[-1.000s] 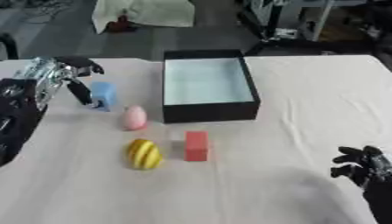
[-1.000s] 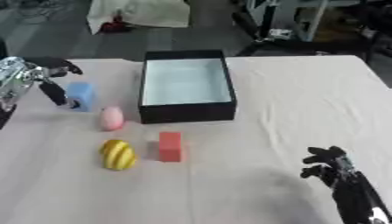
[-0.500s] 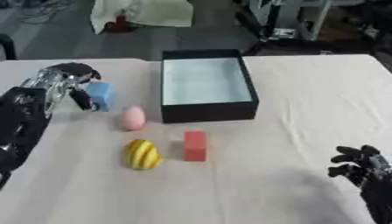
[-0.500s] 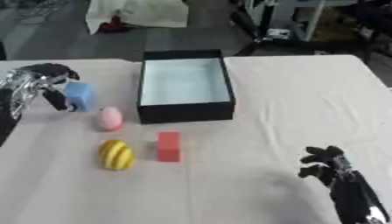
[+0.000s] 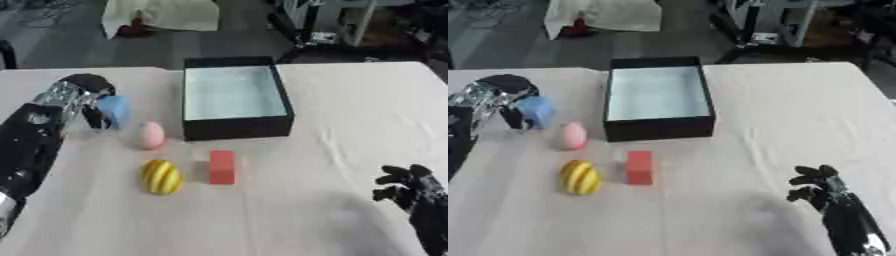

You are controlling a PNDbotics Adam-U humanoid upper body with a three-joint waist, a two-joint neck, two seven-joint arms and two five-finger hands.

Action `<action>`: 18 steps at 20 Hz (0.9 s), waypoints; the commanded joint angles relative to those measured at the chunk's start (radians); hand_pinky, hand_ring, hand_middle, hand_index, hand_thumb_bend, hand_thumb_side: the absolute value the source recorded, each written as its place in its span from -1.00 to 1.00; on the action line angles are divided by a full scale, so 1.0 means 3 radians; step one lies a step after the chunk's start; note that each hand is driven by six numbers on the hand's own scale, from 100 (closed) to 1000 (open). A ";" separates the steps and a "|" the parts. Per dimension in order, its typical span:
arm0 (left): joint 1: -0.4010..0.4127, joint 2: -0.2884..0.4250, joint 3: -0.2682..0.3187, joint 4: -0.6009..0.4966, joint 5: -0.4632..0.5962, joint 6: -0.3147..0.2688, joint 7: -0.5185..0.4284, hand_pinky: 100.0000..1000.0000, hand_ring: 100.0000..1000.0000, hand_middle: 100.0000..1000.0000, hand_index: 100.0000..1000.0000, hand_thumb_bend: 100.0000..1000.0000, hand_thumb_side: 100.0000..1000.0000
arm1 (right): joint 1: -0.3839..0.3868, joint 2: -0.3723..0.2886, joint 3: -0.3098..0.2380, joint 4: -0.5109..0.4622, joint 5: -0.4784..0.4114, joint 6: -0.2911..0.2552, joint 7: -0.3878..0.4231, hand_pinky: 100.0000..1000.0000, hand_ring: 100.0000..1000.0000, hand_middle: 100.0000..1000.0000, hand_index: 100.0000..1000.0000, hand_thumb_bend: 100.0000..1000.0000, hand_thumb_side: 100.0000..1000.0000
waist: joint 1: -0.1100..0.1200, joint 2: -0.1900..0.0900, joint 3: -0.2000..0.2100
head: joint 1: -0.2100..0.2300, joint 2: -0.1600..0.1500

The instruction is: Pick up objects on the table and place them in the box.

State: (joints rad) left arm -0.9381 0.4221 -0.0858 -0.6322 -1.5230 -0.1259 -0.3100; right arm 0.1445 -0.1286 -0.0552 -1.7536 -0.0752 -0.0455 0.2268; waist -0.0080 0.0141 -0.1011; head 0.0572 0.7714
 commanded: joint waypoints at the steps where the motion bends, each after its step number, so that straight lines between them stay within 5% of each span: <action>1: -0.0191 0.0152 0.0071 -0.0271 0.0011 -0.0069 0.0075 0.55 0.09 0.02 0.28 -0.69 -0.88 | -0.0013 -0.0035 -0.0019 -0.0038 0.0007 -0.0001 -0.0006 0.42 -0.08 0.08 0.47 -1.00 1.00 | -0.0038 -0.0054 0.0006 | -0.0007 -0.0005; 5: -0.0386 0.0146 0.0001 -0.0646 0.0347 -0.0155 0.0018 0.56 0.11 0.02 0.29 -0.71 -0.88 | -0.0005 -0.0041 -0.0014 -0.0038 0.0005 -0.0002 -0.0001 0.42 -0.08 0.09 0.47 -1.00 1.00 | -0.0037 -0.0066 0.0005 | -0.0004 -0.0005; 10: -0.0582 -0.0313 -0.0170 -0.0799 0.0541 -0.0276 -0.0061 0.56 0.14 0.06 0.33 -0.72 -0.84 | -0.0009 -0.0038 0.0006 -0.0036 -0.0005 -0.0003 0.0021 0.42 -0.08 0.09 0.47 -1.00 1.00 | -0.0051 -0.0071 -0.0025 | 0.0015 -0.0005; 18: -0.0532 -0.0945 -0.0214 -0.0404 0.0092 -0.0108 -0.0044 0.63 0.30 0.30 0.49 -0.69 -0.71 | -0.0063 -0.0033 0.0026 -0.0038 -0.0036 -0.0002 0.0048 0.43 -0.08 0.09 0.47 -1.00 1.00 | -0.0070 -0.0042 -0.0123 | 0.0077 -0.0005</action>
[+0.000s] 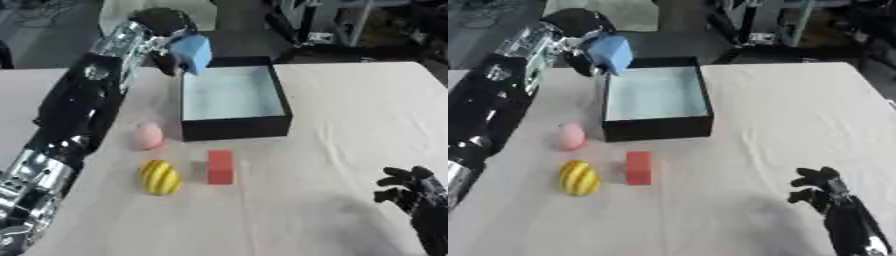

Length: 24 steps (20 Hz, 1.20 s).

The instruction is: Pick up objects on the table and place them in the box.

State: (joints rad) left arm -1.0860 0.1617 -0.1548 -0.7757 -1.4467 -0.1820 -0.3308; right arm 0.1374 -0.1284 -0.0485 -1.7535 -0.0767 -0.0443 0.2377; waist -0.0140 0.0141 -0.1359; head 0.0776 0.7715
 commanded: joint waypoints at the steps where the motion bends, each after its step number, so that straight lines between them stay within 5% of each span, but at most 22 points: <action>1: -0.0014 -0.0107 0.0033 0.0124 -0.0236 0.0123 0.0048 0.64 0.35 0.35 0.53 -0.66 -0.68 | -0.0044 -0.0034 -0.0001 -0.0039 -0.0034 -0.0006 0.0008 0.43 -0.08 0.09 0.47 -1.00 1.00 | -0.0050 -0.0038 -0.0012 | 0.0004 -0.0005; 3: 0.0025 -0.0143 0.0075 0.0211 -0.0360 0.0222 0.0109 0.65 0.40 0.42 0.60 -0.63 -0.64 | -0.0049 -0.0033 -0.0008 -0.0037 -0.0035 -0.0002 -0.0001 0.43 -0.08 0.09 0.47 -1.00 1.00 | -0.0049 -0.0032 -0.0014 | -0.0001 -0.0005; 6: 0.0053 -0.0138 0.0124 0.0273 -0.0485 0.0350 0.0240 0.74 0.58 0.65 0.81 -0.09 0.21 | -0.0049 -0.0030 -0.0004 -0.0036 -0.0032 -0.0001 0.0003 0.43 -0.08 0.09 0.47 -1.00 1.00 | -0.0049 -0.0027 -0.0004 | -0.0011 -0.0005; 7: 0.0055 -0.0128 0.0129 0.0271 -0.0515 0.0387 0.0292 0.75 0.62 0.71 0.84 -0.05 0.27 | -0.0047 -0.0028 -0.0003 -0.0036 -0.0030 0.0000 0.0004 0.43 -0.08 0.09 0.47 -1.00 1.00 | -0.0049 -0.0026 0.0000 | -0.0010 -0.0005; 8: 0.0052 -0.0112 0.0136 0.0253 -0.0538 0.0426 0.0356 0.76 0.65 0.73 0.85 0.12 0.58 | -0.0045 -0.0027 -0.0003 -0.0035 -0.0028 0.0001 0.0005 0.43 -0.08 0.09 0.47 -1.00 1.00 | -0.0050 -0.0025 0.0005 | -0.0007 -0.0005; 11: 0.0037 -0.0056 0.0136 0.0190 -0.0510 0.0478 0.0501 0.78 0.70 0.81 0.90 0.22 0.76 | -0.0039 -0.0024 -0.0004 -0.0035 -0.0023 0.0001 0.0006 0.43 -0.08 0.09 0.47 -1.00 1.00 | -0.0051 -0.0026 0.0017 | -0.0003 -0.0005; 15: -0.0015 0.0173 0.0075 -0.0083 -0.0263 0.0325 0.0485 0.75 0.64 0.75 0.84 -0.02 0.52 | -0.0038 -0.0023 -0.0014 -0.0035 -0.0023 -0.0001 0.0000 0.43 -0.08 0.09 0.47 -1.00 1.00 | -0.0047 -0.0030 0.0033 | -0.0005 -0.0005; 16: -0.0026 0.0261 0.0052 -0.0176 -0.0134 0.0238 0.0409 0.70 0.53 0.64 0.77 -0.32 0.19 | -0.0037 -0.0025 -0.0019 -0.0034 -0.0022 -0.0001 -0.0005 0.43 -0.08 0.09 0.47 -1.00 1.00 | -0.0043 -0.0031 0.0040 | -0.0010 -0.0005; 20: -0.0062 0.0793 -0.0080 -0.0574 0.0636 -0.0096 -0.0296 0.68 0.39 0.47 0.68 -0.56 -0.08 | -0.0025 -0.0037 -0.0030 -0.0030 -0.0008 0.0003 -0.0017 0.43 -0.08 0.09 0.47 -1.00 1.00 | -0.0016 -0.0039 0.0075 | -0.0043 -0.0005; 21: -0.0045 0.0928 -0.0127 -0.0636 0.0790 -0.0124 -0.0492 0.67 0.38 0.46 0.68 -0.21 -0.70 | -0.0023 -0.0043 -0.0030 -0.0031 -0.0003 0.0002 -0.0017 0.43 -0.08 0.09 0.47 -1.00 1.00 | -0.0009 -0.0043 0.0076 | -0.0048 -0.0005; 22: -0.0018 0.1044 -0.0175 -0.0667 0.0943 -0.0142 -0.0689 0.67 0.37 0.45 0.66 -0.60 -0.15 | -0.0021 -0.0049 -0.0033 -0.0031 0.0000 0.0000 -0.0018 0.43 -0.08 0.09 0.47 -1.00 1.00 | -0.0003 -0.0046 0.0078 | -0.0055 -0.0005; 24: 0.0052 0.1217 -0.0276 -0.0675 0.1216 -0.0158 -0.1060 0.65 0.36 0.43 0.65 -0.58 -0.19 | -0.0015 -0.0060 -0.0042 -0.0031 0.0003 -0.0002 -0.0028 0.43 -0.08 0.09 0.47 -1.00 1.00 | 0.0007 -0.0053 0.0082 | -0.0065 -0.0005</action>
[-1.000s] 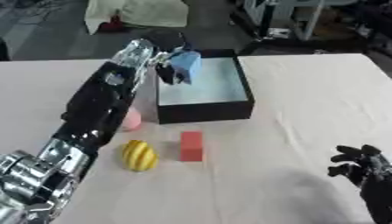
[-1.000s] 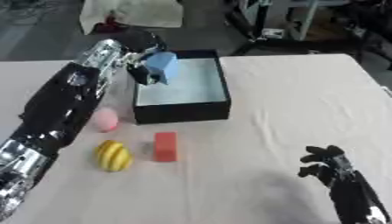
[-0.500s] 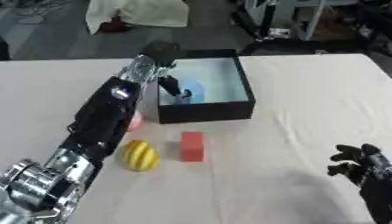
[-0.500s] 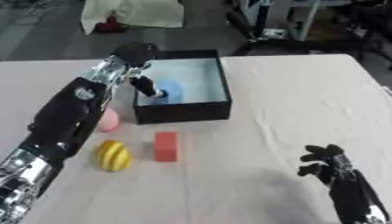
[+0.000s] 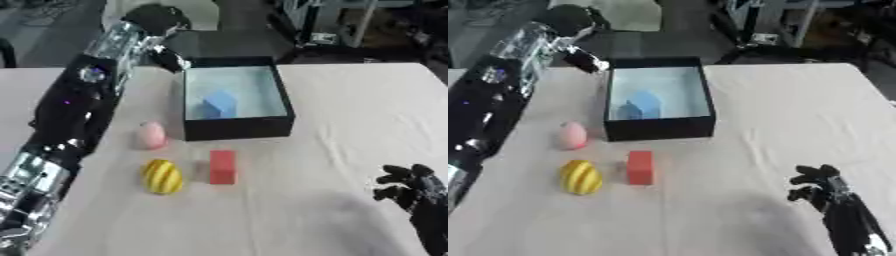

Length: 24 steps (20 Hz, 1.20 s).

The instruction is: Pick up objects on the table and place them in the box.

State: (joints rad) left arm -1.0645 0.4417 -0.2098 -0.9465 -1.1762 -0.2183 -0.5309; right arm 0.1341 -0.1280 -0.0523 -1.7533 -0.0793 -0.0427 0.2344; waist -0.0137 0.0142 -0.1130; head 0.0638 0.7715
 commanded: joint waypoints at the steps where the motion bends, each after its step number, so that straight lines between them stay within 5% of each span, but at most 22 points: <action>1: 0.0030 0.0343 -0.0144 -0.0099 0.0437 -0.0040 -0.0557 0.63 0.36 0.43 0.64 -0.59 -0.20 | -0.0001 -0.0065 -0.0033 -0.0032 0.0012 -0.0008 -0.0021 0.43 -0.08 0.09 0.47 -1.00 1.00 | 0.0009 -0.0055 0.0008 | -0.0025 -0.0005; 7: 0.0348 0.0444 -0.0476 -0.0112 0.1077 -0.0085 -0.1201 0.56 0.39 0.45 0.65 -0.53 -0.19 | -0.0001 -0.0076 -0.0031 -0.0037 0.0011 -0.0014 -0.0017 0.43 -0.08 0.09 0.47 -1.00 1.00 | 0.0013 -0.0054 0.0009 | -0.0044 -0.0005; 13: 0.0500 0.0459 -0.0667 -0.0160 0.1182 -0.0134 -0.1253 0.58 0.43 0.51 0.70 -0.48 -0.19 | -0.0004 -0.0076 -0.0026 -0.0037 0.0012 -0.0011 -0.0012 0.43 -0.08 0.10 0.47 -1.00 1.00 | 0.0015 -0.0049 0.0012 | -0.0033 -0.0005; 24: 0.0693 0.0324 -0.0636 -0.0101 0.1096 -0.0176 -0.1226 0.56 0.46 0.56 0.76 -0.52 -0.26 | -0.0018 -0.0072 -0.0027 -0.0039 0.0002 -0.0012 -0.0008 0.43 -0.08 0.10 0.47 -1.00 1.00 | 0.0012 -0.0042 0.0005 | -0.0051 -0.0005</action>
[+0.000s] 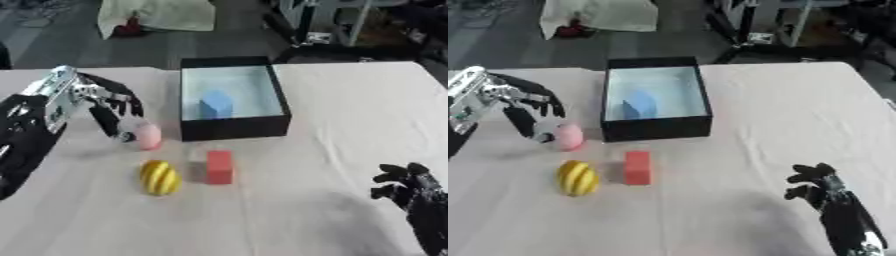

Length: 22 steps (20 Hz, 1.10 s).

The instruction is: Pick up objects on the table and place them in the box.

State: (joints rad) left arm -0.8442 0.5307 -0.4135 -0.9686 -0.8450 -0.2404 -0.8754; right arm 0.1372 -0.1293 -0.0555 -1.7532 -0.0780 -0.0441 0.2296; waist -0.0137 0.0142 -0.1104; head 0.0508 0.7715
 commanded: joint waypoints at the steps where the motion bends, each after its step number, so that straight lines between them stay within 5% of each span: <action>1: -0.0037 0.0023 0.0044 -0.0024 -0.0009 -0.0103 -0.0070 0.56 0.46 0.56 0.76 -0.52 -0.26 | -0.0028 -0.0068 -0.0016 -0.0039 -0.0003 -0.0007 0.0008 0.43 -0.08 0.10 0.47 -1.00 1.00 | 0.0011 -0.0042 -0.0004 | -0.0007 -0.0005; 8: 0.0087 -0.0080 0.0125 -0.0094 -0.0106 0.0003 0.0198 0.51 0.34 0.45 0.66 -0.67 -0.42 | -0.0034 -0.0061 -0.0015 -0.0036 -0.0003 -0.0005 0.0010 0.43 -0.08 0.10 0.47 -1.00 1.00 | 0.0003 -0.0036 -0.0007 | -0.0012 -0.0005; 14: 0.0085 -0.0088 0.0185 -0.0173 -0.0236 0.0042 0.0552 0.08 -0.22 -0.16 0.11 -1.00 -0.80 | -0.0031 -0.0060 -0.0019 -0.0036 -0.0004 -0.0006 0.0009 0.43 -0.08 0.10 0.47 -1.00 1.00 | -0.0002 -0.0036 -0.0005 | -0.0016 -0.0005; 22: -0.0284 0.0002 0.0341 -0.0631 -0.0310 0.0213 0.1012 0.09 -0.27 -0.22 0.05 -1.00 -0.87 | -0.0011 -0.0063 -0.0011 -0.0031 0.0003 -0.0005 0.0015 0.43 -0.08 0.10 0.47 -1.00 1.00 | -0.0004 -0.0059 0.0006 | -0.0007 -0.0005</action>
State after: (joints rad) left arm -0.8993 0.5053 -0.3334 -1.1186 -0.9271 -0.1849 -0.5946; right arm 0.1379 -0.1293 -0.0553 -1.7532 -0.0780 -0.0430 0.2314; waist -0.0140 0.0142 -0.1092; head 0.0500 0.7715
